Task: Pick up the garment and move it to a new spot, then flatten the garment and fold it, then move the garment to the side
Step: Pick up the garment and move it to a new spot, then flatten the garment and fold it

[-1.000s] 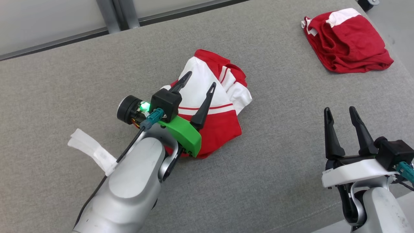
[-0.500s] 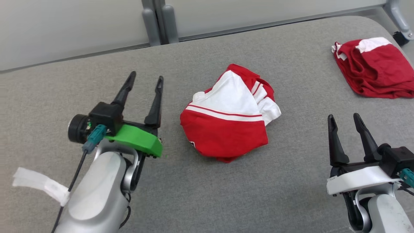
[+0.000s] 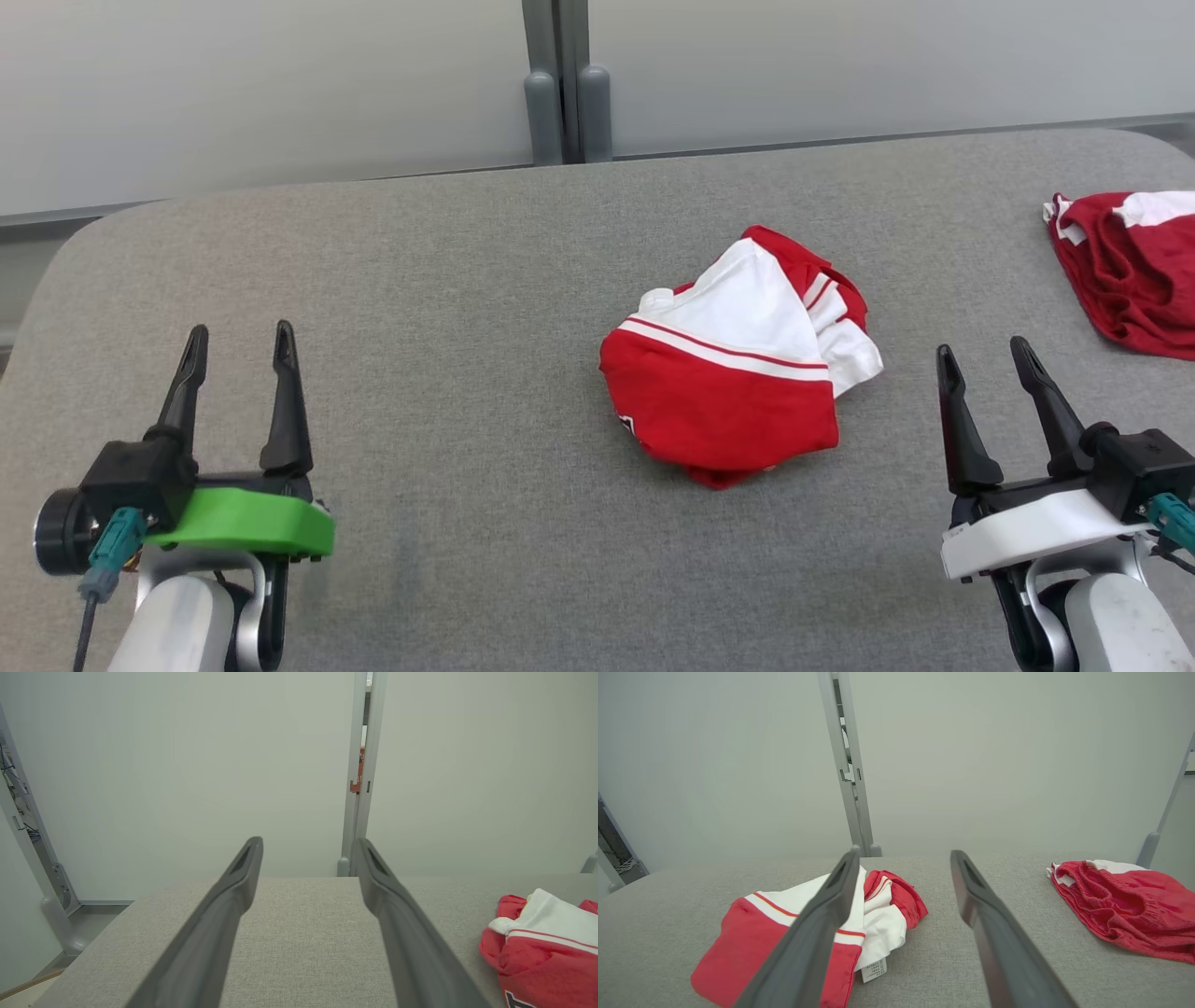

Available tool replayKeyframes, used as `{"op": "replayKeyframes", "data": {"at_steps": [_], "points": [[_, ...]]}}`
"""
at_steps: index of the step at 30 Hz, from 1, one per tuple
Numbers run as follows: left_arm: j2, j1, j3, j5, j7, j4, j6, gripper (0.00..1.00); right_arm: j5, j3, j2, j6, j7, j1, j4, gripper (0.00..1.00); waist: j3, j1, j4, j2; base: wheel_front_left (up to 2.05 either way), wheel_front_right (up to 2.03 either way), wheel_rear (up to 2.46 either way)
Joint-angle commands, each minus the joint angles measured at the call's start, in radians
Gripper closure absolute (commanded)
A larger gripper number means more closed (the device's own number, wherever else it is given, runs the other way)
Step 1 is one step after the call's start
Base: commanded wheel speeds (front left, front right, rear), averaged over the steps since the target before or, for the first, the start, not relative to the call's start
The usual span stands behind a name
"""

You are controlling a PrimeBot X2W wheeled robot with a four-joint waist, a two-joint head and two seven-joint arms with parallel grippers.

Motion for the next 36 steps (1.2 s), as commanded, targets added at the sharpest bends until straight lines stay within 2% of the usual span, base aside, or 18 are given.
{"op": "replayKeyframes", "data": {"at_steps": [1,6,13,22,36], "points": [[0.008,0.033,0.019,0.011,-0.001,-0.014,0.007,0.0,-0.007,0.001,-0.004,0.0,0.006,0.011,-0.01,0.0,-0.014,0.0001,0.017,0.0,0.0,0.0,0.0],[-0.002,0.11,0.072,0.017,-0.001,-0.059,0.004,0.0,-0.013,0.005,0.002,0.0,0.022,0.03,-0.039,0.0,-0.023,0.0001,0.028,0.0,0.0,0.0,0.0],[-0.018,0.184,0.098,0.028,-0.001,-0.074,-0.029,0.0,-0.014,0.015,0.01,0.0,0.043,0.074,-0.068,0.0,-0.046,0.0001,0.034,0.0,0.0,0.0,0.0],[-0.055,0.204,0.109,0.054,-0.001,-0.056,-0.055,0.0,-0.014,0.019,0.024,0.0,0.055,0.116,-0.076,0.0,-0.06,0.0001,0.034,0.0,0.0,0.0,0.0],[-0.08,0.197,0.142,0.088,-0.001,-0.039,-0.084,0.0,-0.015,0.016,0.032,0.0,0.057,0.123,-0.076,0.0,-0.057,0.0001,0.037,0.0,0.0,0.0,0.0]]}}
